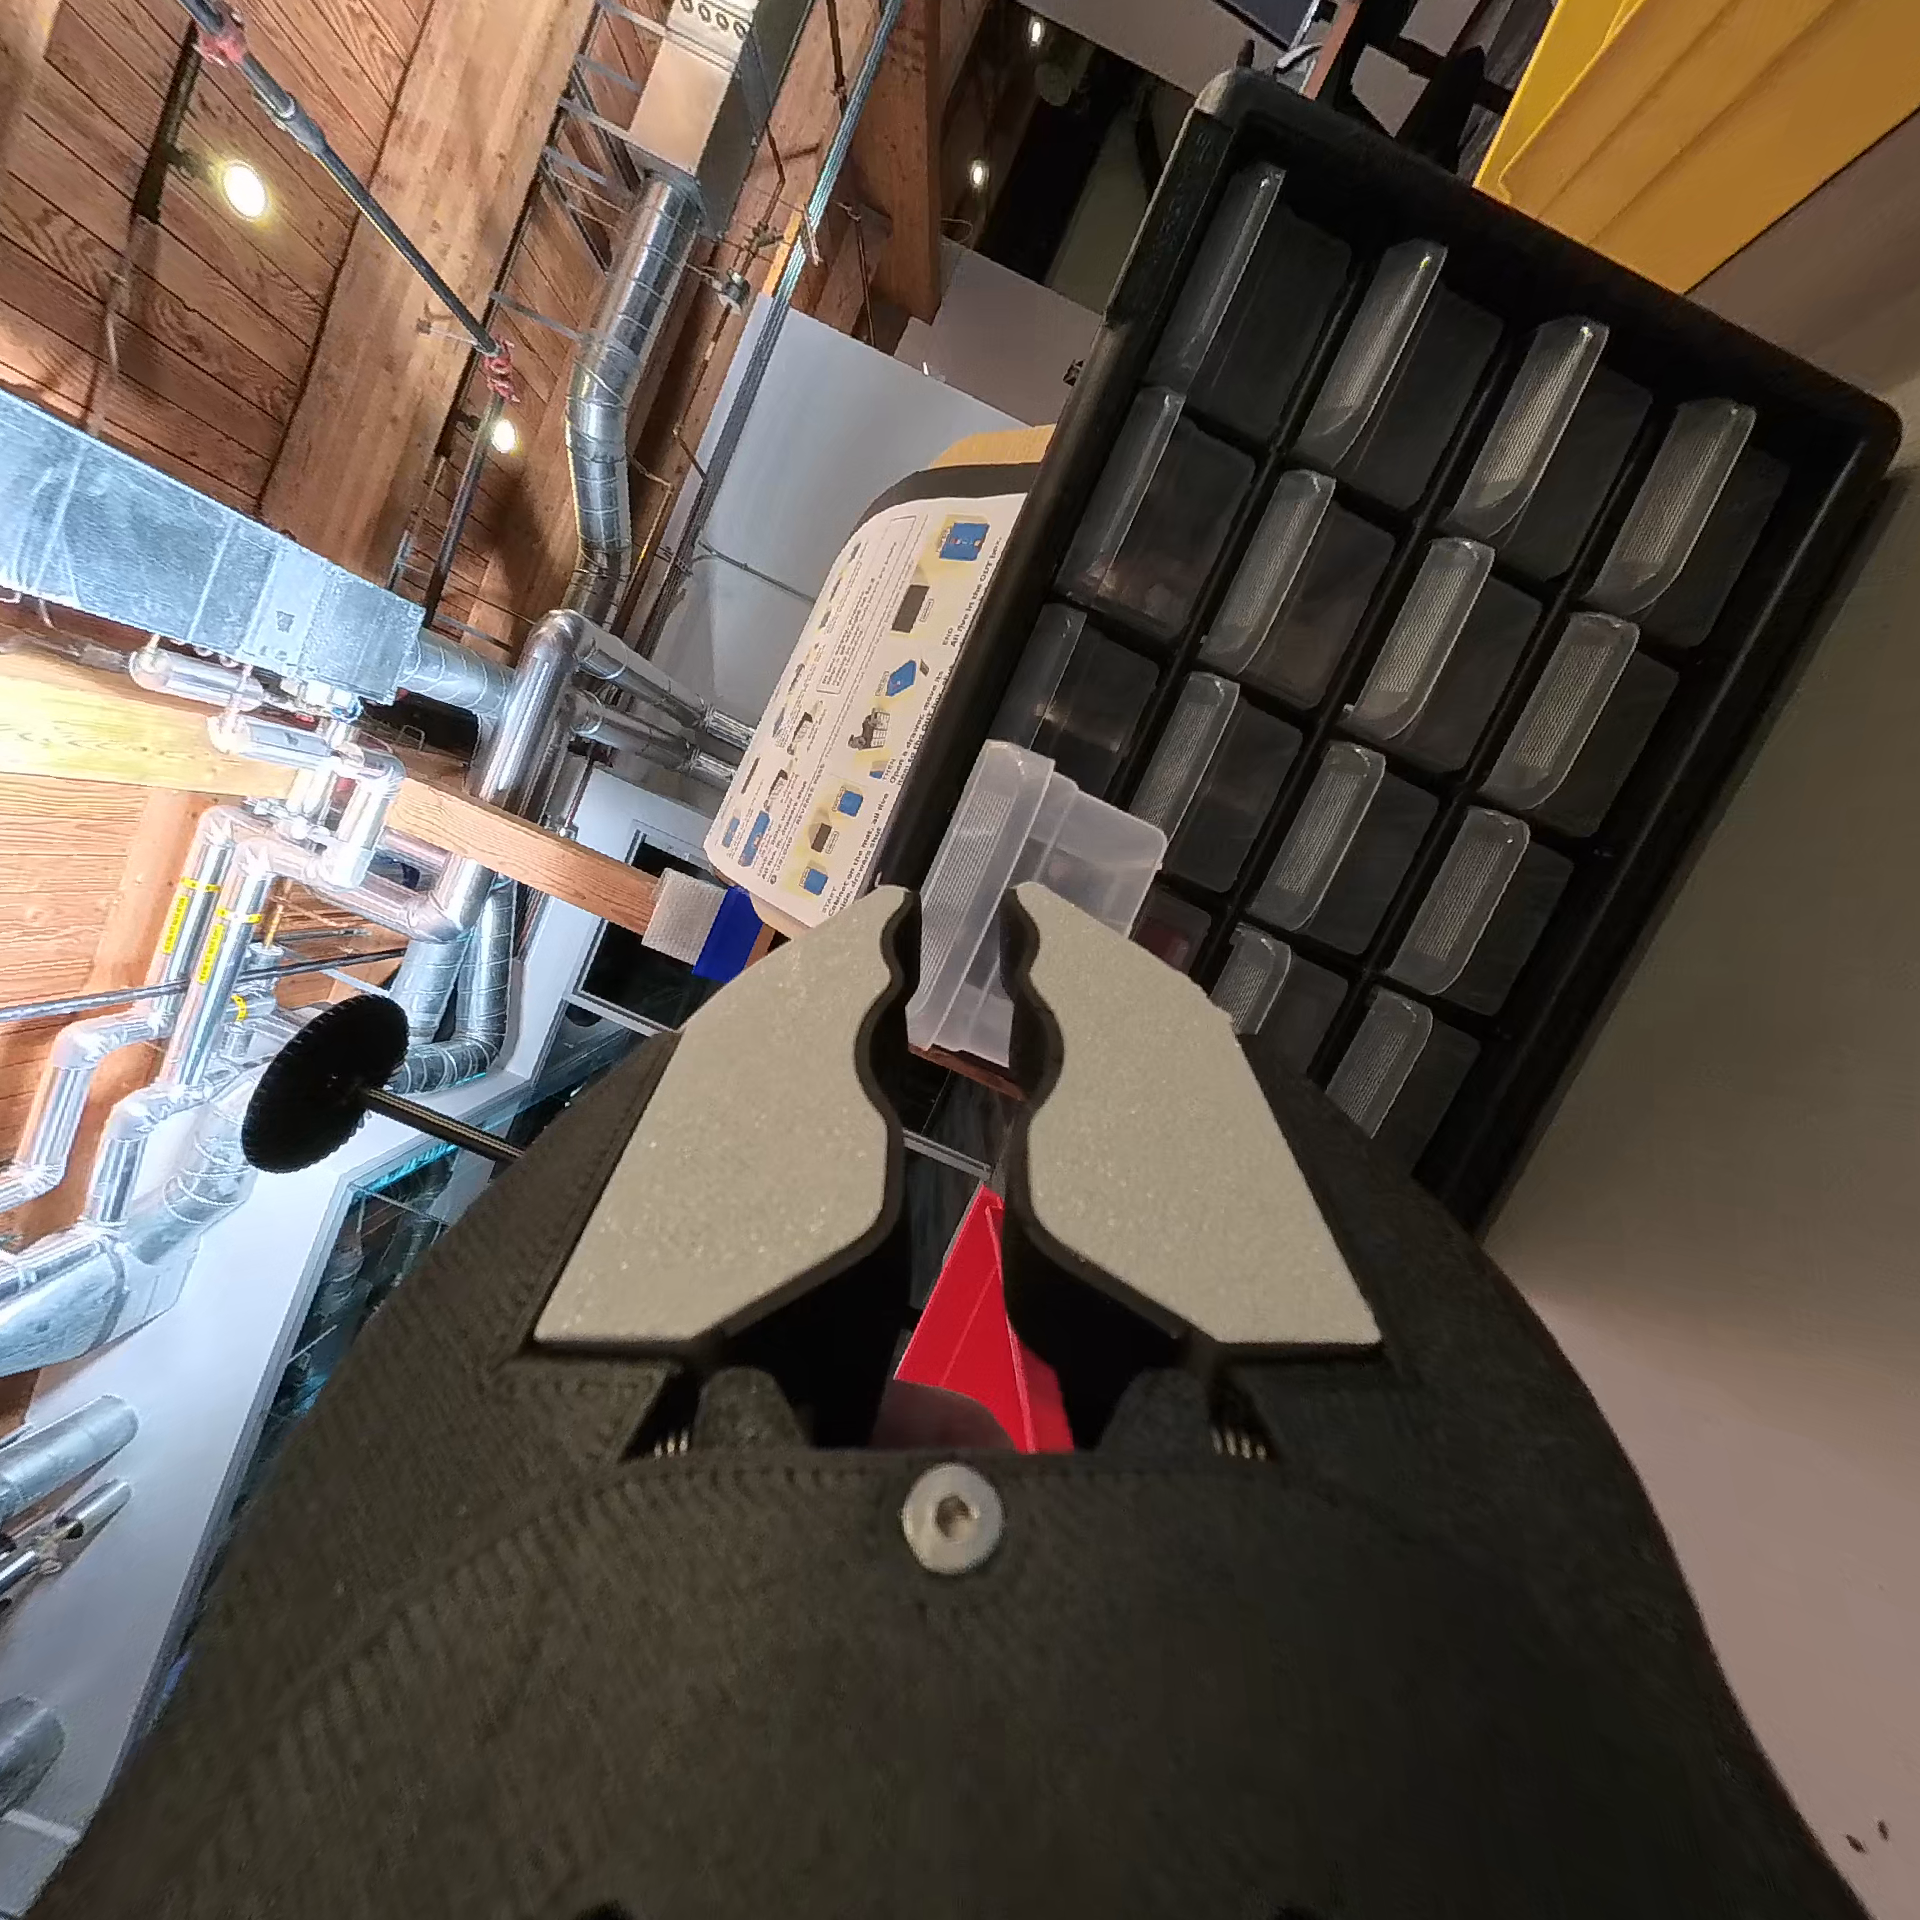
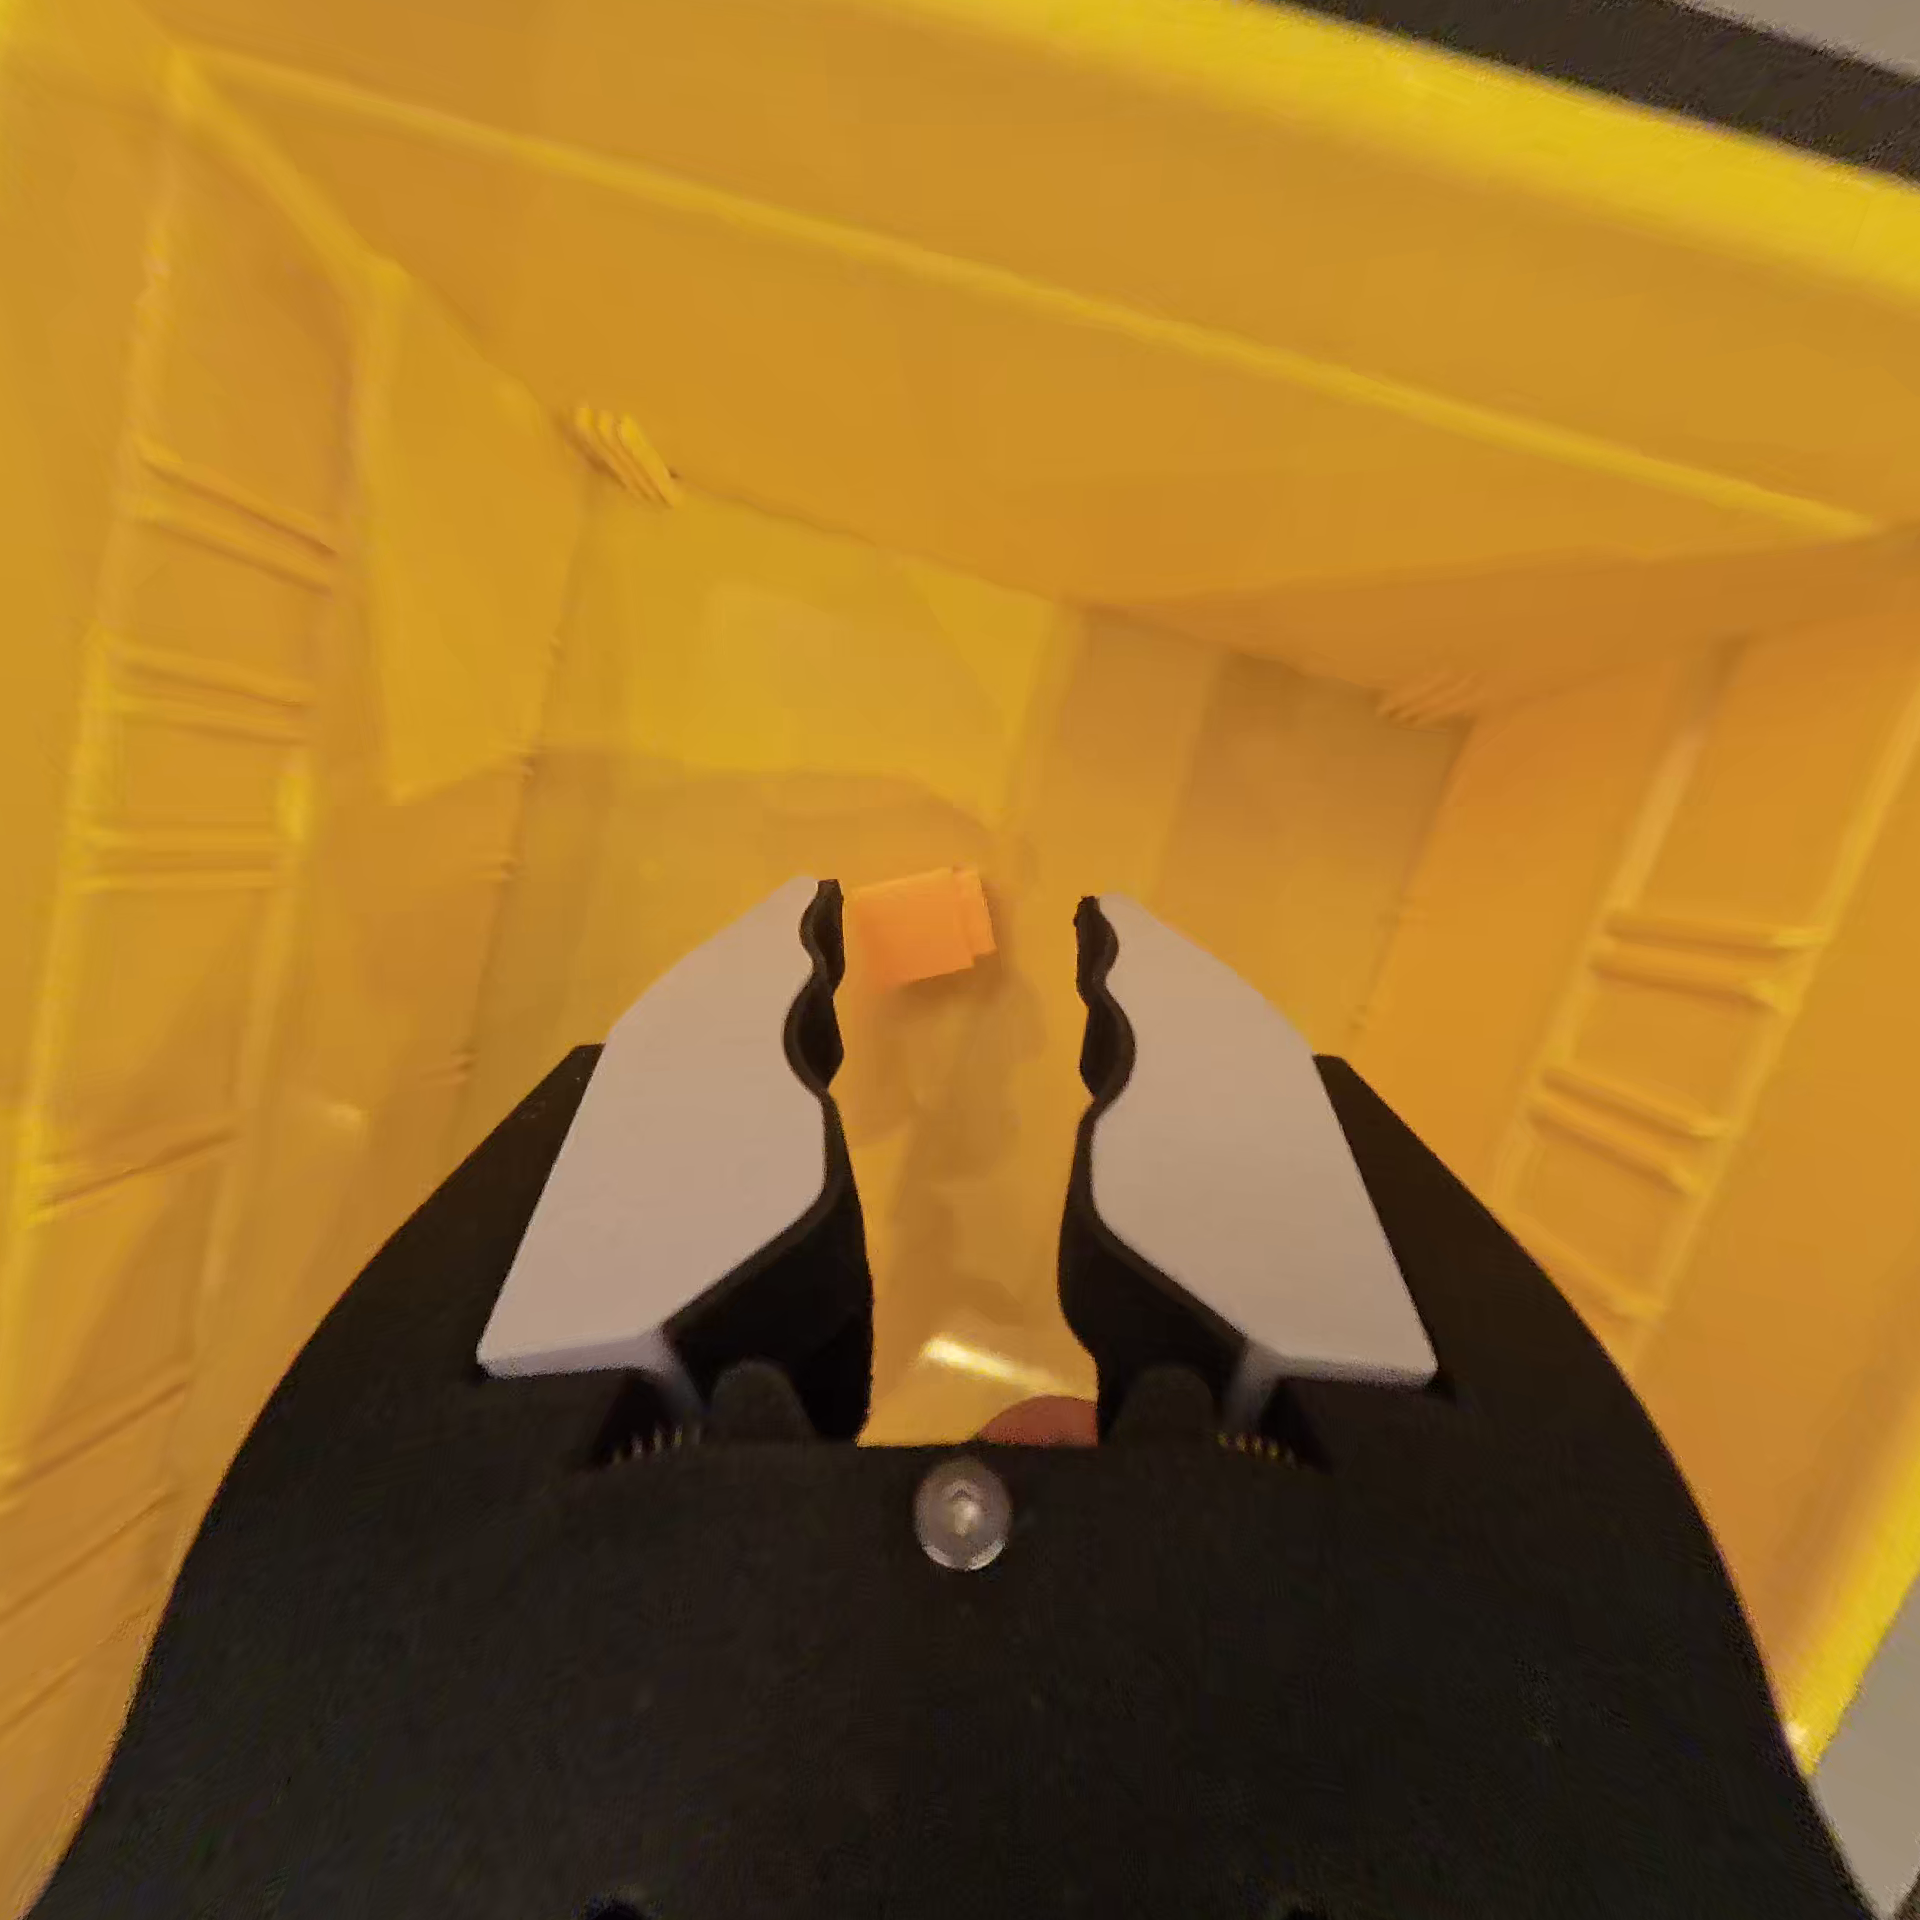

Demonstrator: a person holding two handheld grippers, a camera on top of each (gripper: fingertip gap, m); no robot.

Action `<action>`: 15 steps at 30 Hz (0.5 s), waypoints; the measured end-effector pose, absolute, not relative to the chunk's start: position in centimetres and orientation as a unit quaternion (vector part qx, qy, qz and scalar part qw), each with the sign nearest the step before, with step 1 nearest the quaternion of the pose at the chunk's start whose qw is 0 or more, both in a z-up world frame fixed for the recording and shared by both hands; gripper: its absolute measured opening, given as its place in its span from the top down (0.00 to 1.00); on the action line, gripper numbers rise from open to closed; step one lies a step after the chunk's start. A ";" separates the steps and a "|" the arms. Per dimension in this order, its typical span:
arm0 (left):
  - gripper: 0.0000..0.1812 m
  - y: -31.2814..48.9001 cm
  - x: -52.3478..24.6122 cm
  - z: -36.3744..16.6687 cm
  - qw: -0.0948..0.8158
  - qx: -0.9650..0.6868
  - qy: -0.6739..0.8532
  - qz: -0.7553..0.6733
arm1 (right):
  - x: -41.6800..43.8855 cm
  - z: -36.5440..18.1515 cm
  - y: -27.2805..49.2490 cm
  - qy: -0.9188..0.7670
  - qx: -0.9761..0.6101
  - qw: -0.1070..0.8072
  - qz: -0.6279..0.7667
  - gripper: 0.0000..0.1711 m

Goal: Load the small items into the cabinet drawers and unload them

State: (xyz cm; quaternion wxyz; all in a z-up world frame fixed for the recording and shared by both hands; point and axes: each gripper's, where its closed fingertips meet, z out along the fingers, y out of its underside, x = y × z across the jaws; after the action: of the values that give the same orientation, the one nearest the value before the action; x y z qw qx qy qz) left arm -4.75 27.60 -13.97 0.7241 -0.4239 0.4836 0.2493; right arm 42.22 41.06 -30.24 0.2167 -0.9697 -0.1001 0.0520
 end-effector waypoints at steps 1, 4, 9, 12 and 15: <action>0.92 27.6 -4.7 -14.0 0.724 -0.424 0.483 0.249 | 42.3 -30.6 40.8 -0.106 -0.972 0.204 0.052 0.76; 0.92 27.6 -4.7 -14.0 0.724 -0.424 0.483 0.250 | 41.8 -31.0 41.1 -0.107 -0.970 0.200 0.083 0.82; 0.92 27.6 -4.8 -14.0 0.723 -0.424 0.484 0.252 | 41.1 -31.3 41.1 -0.115 -0.968 0.199 0.105 0.86; 0.92 27.6 -4.7 -14.0 0.724 -0.424 0.483 0.250 | 40.8 -32.0 40.3 -0.149 -0.967 0.189 0.081 0.85; 0.92 27.6 -4.8 -14.0 0.725 -0.423 0.483 0.249 | 40.6 -31.8 39.9 -0.163 -0.964 0.201 0.067 0.91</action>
State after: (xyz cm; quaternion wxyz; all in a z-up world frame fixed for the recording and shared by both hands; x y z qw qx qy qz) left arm -4.76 27.64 -13.99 0.7246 -0.4235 0.4833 0.2492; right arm 40.61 39.87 -31.81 0.2009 -0.9636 -0.1632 0.0669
